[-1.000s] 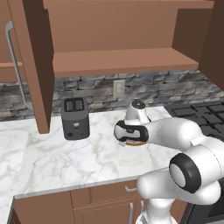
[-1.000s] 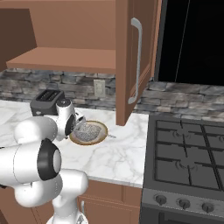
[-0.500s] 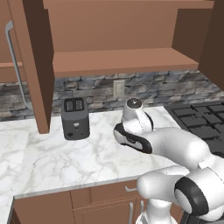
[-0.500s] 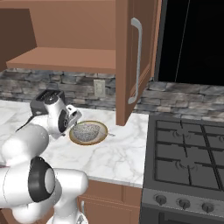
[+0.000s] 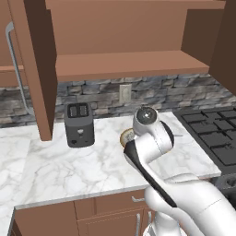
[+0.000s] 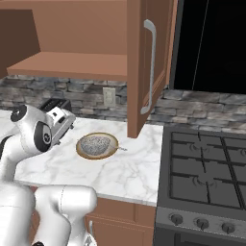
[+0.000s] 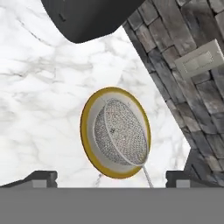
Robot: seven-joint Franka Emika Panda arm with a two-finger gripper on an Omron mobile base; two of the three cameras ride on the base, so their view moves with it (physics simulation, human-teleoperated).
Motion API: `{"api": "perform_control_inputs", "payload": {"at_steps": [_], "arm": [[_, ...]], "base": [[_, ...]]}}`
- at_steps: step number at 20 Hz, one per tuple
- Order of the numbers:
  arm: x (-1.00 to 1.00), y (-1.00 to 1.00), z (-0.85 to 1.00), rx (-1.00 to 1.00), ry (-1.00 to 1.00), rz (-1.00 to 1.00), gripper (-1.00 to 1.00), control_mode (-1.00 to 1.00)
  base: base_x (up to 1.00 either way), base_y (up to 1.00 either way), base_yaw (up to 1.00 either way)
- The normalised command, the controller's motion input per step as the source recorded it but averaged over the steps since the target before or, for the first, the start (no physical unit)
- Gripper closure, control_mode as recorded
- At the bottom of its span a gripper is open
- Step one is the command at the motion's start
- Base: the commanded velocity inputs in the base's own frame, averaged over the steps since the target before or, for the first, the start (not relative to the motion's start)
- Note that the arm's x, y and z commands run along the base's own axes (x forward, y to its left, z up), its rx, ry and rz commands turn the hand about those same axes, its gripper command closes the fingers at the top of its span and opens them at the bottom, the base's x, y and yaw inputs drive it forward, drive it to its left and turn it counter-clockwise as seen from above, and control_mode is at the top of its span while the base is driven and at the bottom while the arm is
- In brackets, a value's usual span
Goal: Open the cabinet and setup a tea strainer by placing it in the bowl upright.
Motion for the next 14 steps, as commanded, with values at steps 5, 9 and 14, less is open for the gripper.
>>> {"api": "perform_control_inputs", "payload": {"at_steps": [5,9,14], "arm": [[-0.93,-0.39,0.96,0.04,-0.07,-0.32,-1.00,-1.00],[-0.87,-0.43,1.00,0.13,-0.01,-0.38,-1.00,-1.00],[-0.72,-0.25,0.73,0.27,0.11,-0.28,-1.00,-1.00]], "base": [[0.00,0.00,0.00],[0.00,0.00,0.00],[0.00,0.00,0.00]]}}
